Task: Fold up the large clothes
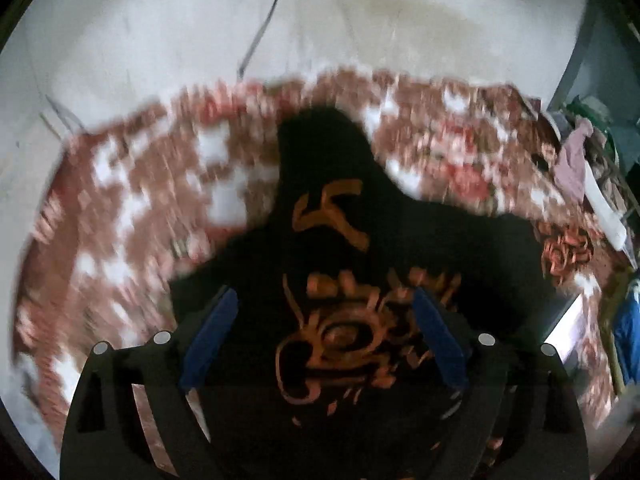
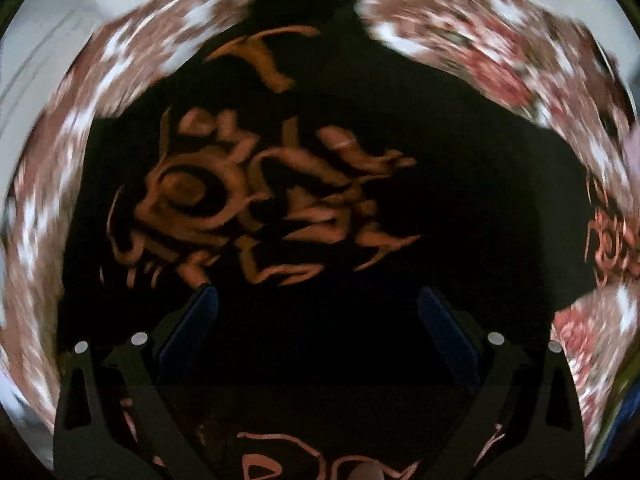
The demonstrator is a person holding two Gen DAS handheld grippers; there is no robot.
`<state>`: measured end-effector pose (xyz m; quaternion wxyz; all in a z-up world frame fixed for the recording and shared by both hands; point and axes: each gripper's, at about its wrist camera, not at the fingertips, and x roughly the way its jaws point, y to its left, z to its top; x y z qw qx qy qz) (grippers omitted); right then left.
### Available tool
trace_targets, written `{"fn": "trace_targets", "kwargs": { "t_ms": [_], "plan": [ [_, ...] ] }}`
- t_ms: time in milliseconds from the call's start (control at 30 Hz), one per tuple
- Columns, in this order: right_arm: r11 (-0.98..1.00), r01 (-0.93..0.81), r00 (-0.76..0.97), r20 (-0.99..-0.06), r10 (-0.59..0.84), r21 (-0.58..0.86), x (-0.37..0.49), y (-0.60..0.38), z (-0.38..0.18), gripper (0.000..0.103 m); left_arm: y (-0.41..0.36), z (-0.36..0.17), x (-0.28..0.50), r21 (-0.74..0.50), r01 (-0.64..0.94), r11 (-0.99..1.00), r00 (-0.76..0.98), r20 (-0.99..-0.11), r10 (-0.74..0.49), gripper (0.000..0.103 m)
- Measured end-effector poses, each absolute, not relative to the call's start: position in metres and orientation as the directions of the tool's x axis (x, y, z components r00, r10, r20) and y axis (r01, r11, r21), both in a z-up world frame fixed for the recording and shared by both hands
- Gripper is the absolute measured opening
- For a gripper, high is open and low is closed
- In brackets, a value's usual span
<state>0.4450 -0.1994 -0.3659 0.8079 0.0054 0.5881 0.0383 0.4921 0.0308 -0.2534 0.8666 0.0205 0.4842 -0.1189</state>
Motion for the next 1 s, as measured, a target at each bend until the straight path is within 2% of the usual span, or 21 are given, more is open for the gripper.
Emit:
{"fn": "trace_targets", "kwargs": {
  "t_ms": [100,167,300,367,433,500,567,600,633,700,867,1000],
  "plan": [
    [0.991,0.055,0.303,-0.948,0.103,0.125,0.46,-0.231,-0.359,0.098,0.055,-0.336,0.483,-0.012,0.205,0.979,0.433,-0.896,-0.101,0.088],
    [0.959,0.15,0.283,-0.94,0.19,0.24,0.475,-0.25,-0.361,0.098,0.064,-0.377,0.476,0.059,0.194,0.979,0.405,-0.914,-0.025,0.088],
    [0.846,0.339,0.255,-0.906,0.339,0.412,0.496,-0.281,-0.38,0.097,0.073,-0.413,0.462,0.102,0.228,0.968,0.4,-0.916,0.003,0.088],
    [0.793,0.409,0.243,-0.892,0.382,0.451,0.503,-0.289,-0.391,0.09,0.077,-0.415,0.457,0.094,0.239,0.967,0.411,-0.912,-0.013,0.088],
    [0.795,0.441,0.2,-0.909,0.365,0.417,0.511,-0.294,-0.403,0.078,0.077,-0.414,0.452,0.071,0.249,0.966,0.432,-0.901,-0.046,0.088],
    [0.805,0.441,0.179,-0.918,0.355,0.397,0.516,-0.293,-0.411,0.069,0.08,-0.417,0.45,0.052,0.256,0.965,0.446,-0.892,-0.07,0.087],
    [0.803,0.446,0.146,-0.917,0.371,0.396,0.518,-0.293,-0.421,0.055,0.084,-0.426,0.45,0.054,0.265,0.963,0.438,-0.896,-0.07,0.083],
    [0.803,0.446,0.135,-0.917,0.376,0.395,0.518,-0.294,-0.425,0.044,0.087,-0.431,0.451,0.06,0.26,0.964,0.432,-0.9,-0.061,0.076],
    [0.818,0.432,0.123,-0.924,0.363,0.379,0.519,-0.293,-0.426,0.033,0.089,-0.435,0.452,0.05,0.259,0.965,0.424,-0.903,-0.067,0.076],
    [0.831,0.409,0.128,-0.926,0.356,0.377,0.519,-0.295,-0.421,0.022,0.092,-0.441,0.451,0.018,0.262,0.965,0.414,-0.905,-0.096,0.077],
    [0.902,0.227,0.149,-0.928,0.341,0.367,0.515,-0.299,-0.369,0.019,0.096,-0.44,0.448,-0.033,0.253,0.967,0.42,-0.897,-0.141,0.077],
    [0.966,0.014,0.152,-0.955,0.254,0.259,0.513,-0.297,-0.339,0.019,0.096,-0.439,0.441,-0.097,0.265,0.959,0.408,-0.89,-0.202,0.078]
  ]
}}
